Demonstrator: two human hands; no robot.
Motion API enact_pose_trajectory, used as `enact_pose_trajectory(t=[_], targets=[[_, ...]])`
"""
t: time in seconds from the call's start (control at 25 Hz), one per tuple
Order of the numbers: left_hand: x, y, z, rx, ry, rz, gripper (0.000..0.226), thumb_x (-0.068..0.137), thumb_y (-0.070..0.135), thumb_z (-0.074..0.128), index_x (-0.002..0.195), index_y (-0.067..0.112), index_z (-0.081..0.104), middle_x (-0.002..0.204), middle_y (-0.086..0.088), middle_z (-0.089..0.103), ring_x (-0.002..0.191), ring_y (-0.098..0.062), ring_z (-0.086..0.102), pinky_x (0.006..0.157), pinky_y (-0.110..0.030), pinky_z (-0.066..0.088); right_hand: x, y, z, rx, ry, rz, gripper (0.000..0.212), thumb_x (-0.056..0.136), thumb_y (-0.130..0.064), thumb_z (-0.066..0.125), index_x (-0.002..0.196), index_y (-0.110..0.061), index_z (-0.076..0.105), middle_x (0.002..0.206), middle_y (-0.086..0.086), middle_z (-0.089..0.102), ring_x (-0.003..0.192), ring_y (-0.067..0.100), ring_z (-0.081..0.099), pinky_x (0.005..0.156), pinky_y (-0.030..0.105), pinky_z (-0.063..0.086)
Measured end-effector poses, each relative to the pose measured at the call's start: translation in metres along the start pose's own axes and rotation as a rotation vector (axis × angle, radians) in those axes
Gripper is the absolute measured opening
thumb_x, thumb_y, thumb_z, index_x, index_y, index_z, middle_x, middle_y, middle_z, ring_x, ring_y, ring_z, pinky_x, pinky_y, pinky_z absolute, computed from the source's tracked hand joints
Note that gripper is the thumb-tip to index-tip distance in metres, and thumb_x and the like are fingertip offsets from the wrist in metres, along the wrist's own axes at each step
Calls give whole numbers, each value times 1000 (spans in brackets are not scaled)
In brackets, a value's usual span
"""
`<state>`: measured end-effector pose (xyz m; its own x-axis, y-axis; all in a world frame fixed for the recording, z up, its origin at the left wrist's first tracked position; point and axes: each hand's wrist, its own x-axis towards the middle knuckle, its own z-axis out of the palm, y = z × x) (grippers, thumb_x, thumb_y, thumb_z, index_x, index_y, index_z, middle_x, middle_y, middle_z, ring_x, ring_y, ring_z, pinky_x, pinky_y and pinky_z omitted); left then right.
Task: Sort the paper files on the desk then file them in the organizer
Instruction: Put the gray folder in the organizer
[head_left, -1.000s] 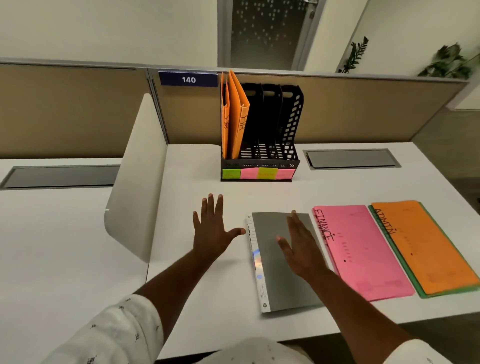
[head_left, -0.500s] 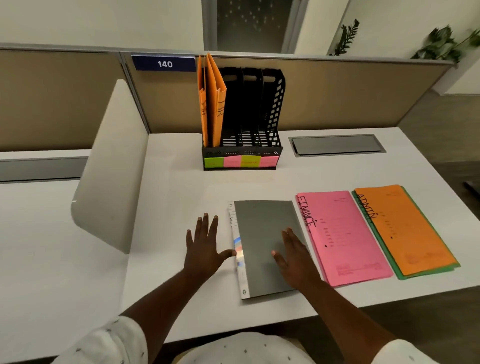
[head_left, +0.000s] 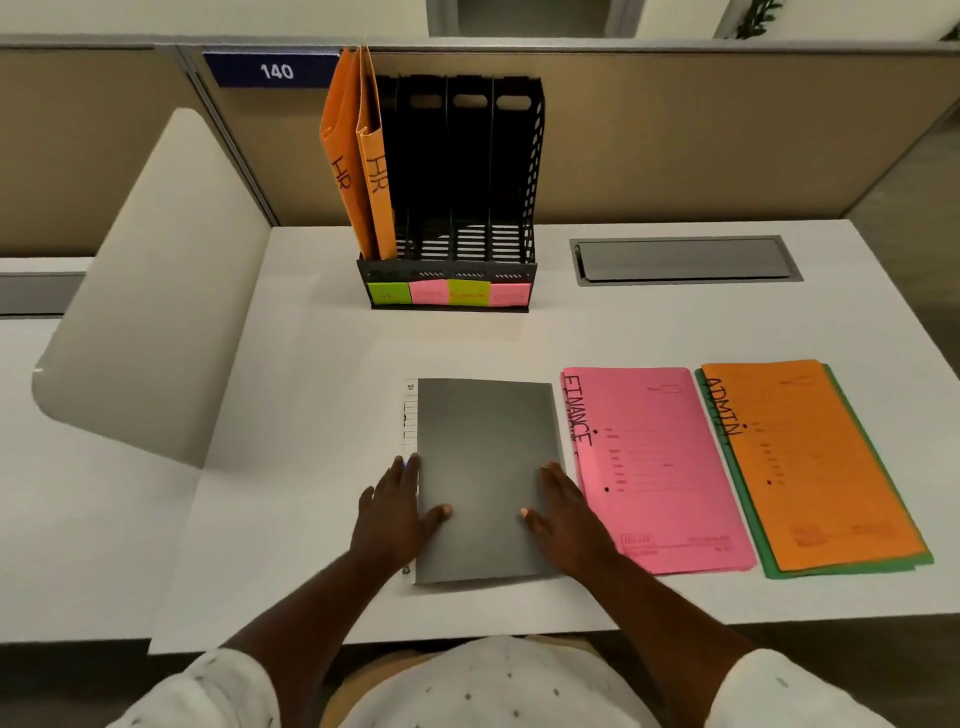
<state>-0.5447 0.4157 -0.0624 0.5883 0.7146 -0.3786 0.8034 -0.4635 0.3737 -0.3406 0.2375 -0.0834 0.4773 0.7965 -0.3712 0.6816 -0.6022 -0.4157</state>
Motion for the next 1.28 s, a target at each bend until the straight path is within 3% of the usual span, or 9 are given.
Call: enact_pose_trajectory(t=[0.08,0.2,0.4,0.6,0.68,0.76,0.84,1.08,1.28], targets=[[-2,9,-1,-173,-15,-99,95,85,66,60,158,22,19,159,-1,37,138,-25,48,110,-43,40,1,4,0,38,-35,-23,76,103,-51,40,160,-13,9,169,4,3,155,19,6,118,22,1],[-1,17,-2,-457,-28,-257,96,83,61,68,158,27,17,155,-1,46,135,-27,53,108,-43,44,3,8,-4,60,-60,-41,76,103,-50,41,160,-12,10,168,5,6,155,19,7,118,21,1],[3,20,-6,-566,-65,-421,96,87,48,73,160,22,17,151,-8,50,135,-30,52,109,-39,39,5,6,-11,84,-70,-3,75,103,-50,41,161,-15,7,168,3,7,154,18,10,113,18,-2],[17,15,-9,-711,-35,-524,93,82,44,79,156,16,29,150,-11,50,134,-31,52,113,-40,38,10,4,-9,117,-81,31,79,100,-56,43,161,-18,9,168,1,12,153,19,16,118,25,7],[24,9,-13,-801,-48,-565,87,71,50,80,144,14,50,134,-10,63,111,-28,66,102,-37,48,12,4,-7,115,-66,40,79,100,-58,41,161,-18,11,167,2,14,153,20,17,120,28,10],[27,7,-20,-942,-68,-542,50,61,49,80,95,14,70,91,-5,68,73,-21,63,75,-30,50,13,2,-6,106,-47,42,80,99,-60,40,160,-17,12,167,3,16,153,20,18,120,27,10],[31,7,-31,-1034,-109,-525,32,68,37,79,75,11,61,75,-9,60,64,-21,56,65,-30,48,14,-3,-7,116,-38,41,80,99,-60,39,160,-16,13,167,4,16,153,20,18,120,27,10],[40,12,-60,-1086,-173,-363,29,85,26,78,95,0,70,79,-11,71,68,-22,68,68,-35,58,33,-23,-31,196,-55,75,82,97,-64,39,161,-21,11,166,1,19,151,21,26,120,33,19],[51,25,-95,-1039,-153,-239,32,84,28,80,99,1,69,89,-10,79,74,-26,75,75,-42,62,67,-53,-74,165,-68,38,87,91,-76,34,160,-31,6,164,0,27,145,22,38,119,40,31]])
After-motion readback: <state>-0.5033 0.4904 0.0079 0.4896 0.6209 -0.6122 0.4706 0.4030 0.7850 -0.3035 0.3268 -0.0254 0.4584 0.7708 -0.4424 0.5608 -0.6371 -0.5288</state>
